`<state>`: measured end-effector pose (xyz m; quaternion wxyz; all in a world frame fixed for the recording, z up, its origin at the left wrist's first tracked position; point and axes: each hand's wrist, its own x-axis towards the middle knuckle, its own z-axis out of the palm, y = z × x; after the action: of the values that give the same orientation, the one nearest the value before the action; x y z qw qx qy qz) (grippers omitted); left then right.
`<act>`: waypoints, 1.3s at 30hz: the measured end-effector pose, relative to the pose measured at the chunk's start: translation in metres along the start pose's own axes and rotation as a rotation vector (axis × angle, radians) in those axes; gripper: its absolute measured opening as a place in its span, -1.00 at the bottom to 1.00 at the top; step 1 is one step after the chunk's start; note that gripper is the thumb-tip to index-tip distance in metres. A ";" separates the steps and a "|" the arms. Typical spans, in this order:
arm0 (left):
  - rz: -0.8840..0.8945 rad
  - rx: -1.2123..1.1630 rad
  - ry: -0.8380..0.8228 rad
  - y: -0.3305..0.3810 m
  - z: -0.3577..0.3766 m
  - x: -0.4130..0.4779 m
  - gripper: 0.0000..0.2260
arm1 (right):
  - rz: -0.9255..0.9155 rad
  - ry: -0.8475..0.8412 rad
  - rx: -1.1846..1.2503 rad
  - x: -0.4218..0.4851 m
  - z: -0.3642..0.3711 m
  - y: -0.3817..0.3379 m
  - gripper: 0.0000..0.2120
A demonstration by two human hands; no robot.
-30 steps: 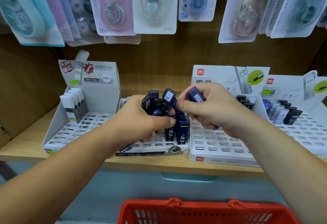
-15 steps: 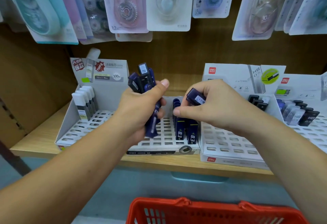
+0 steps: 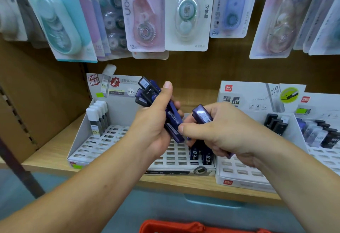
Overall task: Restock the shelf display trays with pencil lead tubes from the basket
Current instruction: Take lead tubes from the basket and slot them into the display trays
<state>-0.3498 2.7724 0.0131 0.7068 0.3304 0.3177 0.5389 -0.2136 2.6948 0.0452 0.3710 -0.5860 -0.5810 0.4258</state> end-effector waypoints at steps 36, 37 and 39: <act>0.187 0.948 -0.292 0.029 -0.032 -0.025 -0.93 | 0.071 0.037 0.029 0.001 -0.052 0.032 -0.77; 0.184 1.031 -0.303 0.026 -0.031 -0.026 -0.94 | 0.071 0.043 0.078 0.001 -0.051 0.034 -0.78; 0.215 1.126 -0.310 0.019 -0.027 -0.027 -0.95 | 0.055 0.056 0.148 0.003 -0.048 0.036 -0.80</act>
<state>-0.3880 2.7534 0.0151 0.4023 0.7596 0.4125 0.3017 -0.1562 2.6985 0.0283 0.4176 -0.5845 -0.5210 0.4609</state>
